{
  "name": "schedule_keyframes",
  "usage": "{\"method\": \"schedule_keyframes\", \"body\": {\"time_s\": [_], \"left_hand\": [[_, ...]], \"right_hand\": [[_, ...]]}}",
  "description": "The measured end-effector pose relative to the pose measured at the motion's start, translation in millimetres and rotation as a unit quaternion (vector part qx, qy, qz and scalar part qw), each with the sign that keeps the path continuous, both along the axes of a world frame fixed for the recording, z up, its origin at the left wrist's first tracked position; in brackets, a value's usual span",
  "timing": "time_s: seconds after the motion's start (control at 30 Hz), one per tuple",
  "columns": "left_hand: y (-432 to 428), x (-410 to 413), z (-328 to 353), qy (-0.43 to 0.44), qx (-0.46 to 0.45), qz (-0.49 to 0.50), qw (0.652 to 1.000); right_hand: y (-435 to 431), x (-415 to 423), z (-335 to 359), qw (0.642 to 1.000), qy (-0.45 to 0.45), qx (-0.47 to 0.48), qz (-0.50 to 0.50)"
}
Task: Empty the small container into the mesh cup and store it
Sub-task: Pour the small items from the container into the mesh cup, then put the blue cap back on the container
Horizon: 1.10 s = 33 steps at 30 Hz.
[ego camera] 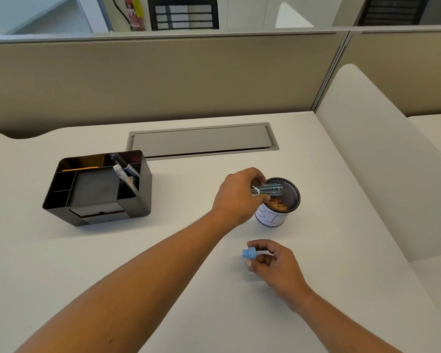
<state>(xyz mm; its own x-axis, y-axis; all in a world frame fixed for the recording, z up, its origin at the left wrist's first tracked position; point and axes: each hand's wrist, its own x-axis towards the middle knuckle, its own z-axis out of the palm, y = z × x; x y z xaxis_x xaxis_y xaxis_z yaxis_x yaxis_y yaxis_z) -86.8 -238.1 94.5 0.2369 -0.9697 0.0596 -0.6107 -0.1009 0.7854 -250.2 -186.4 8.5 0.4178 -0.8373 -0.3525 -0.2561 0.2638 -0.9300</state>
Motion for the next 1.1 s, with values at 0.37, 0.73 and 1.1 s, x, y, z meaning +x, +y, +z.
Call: {"method": "schedule_keyframes", "body": {"time_s": [0.37, 0.73, 1.1], "left_hand": [[78, 24, 2, 0.065, -0.034, 0.053, 0.996], [181, 64, -23, 0.204, -0.029, 0.139, 0.969], [226, 72, -30, 0.253, -0.042, 0.168, 0.952]], "right_hand": [[10, 4, 46, 0.999, -0.045, 0.006, -0.015], [33, 32, 72, 0.992, -0.118, -0.011, 0.041], [57, 62, 73, 0.991, -0.063, -0.051, 0.106]]}}
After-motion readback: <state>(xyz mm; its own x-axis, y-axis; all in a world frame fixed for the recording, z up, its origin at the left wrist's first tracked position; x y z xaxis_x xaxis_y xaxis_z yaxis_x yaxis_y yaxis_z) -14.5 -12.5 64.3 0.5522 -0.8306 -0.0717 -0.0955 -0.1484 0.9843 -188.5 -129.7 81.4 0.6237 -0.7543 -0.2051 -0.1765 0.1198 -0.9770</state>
